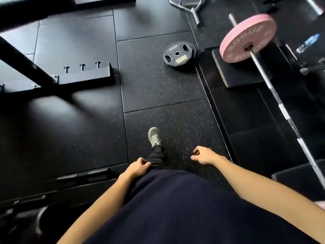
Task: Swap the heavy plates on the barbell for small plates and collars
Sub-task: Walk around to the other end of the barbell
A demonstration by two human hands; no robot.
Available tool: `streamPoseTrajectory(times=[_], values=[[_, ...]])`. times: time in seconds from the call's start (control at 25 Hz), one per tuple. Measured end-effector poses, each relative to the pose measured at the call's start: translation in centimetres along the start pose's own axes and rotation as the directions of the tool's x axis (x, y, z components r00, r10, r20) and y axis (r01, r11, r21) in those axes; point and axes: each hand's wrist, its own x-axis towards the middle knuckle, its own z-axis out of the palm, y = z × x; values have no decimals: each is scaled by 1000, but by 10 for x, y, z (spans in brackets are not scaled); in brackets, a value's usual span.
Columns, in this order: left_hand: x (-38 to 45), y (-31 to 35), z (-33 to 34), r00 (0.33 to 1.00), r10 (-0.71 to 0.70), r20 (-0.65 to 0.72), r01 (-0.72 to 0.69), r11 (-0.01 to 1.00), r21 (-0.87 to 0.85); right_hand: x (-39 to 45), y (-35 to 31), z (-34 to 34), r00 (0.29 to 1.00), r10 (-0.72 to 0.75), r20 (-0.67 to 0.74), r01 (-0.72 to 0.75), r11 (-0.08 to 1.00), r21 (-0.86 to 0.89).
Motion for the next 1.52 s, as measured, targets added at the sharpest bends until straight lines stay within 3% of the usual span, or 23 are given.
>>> streamPoseTrajectory(times=[0.12,0.44,0.64,0.88,1.04,1.24,1.4,1.52], values=[[59,33,-82,1000,-6,13,7,999,-45,63,-43,-64,1000,18,1,-18,999,-28],[173,115,-305,996,75,-37,-71,990,120,177,-178,-225,990,43,-135,-31,996,88],[235,155,-383,996,84,10,-84,989,121,245,-246,-286,997,32,-67,-28,998,61],[330,201,-480,988,39,147,-75,966,249,355,-319,-388,998,63,16,-64,997,51],[382,247,-593,998,-1,67,-14,976,218,420,-383,-482,998,60,35,-62,997,43],[444,296,-711,990,7,-139,-10,1000,-22,494,-478,-591,999,-39,37,41,997,-62],[503,316,-763,998,-11,-67,10,1000,-3,556,-545,-644,995,-57,84,66,992,-107],[566,332,-842,999,-14,-36,13,999,-43,616,-602,-689,994,-40,100,51,992,-113]])
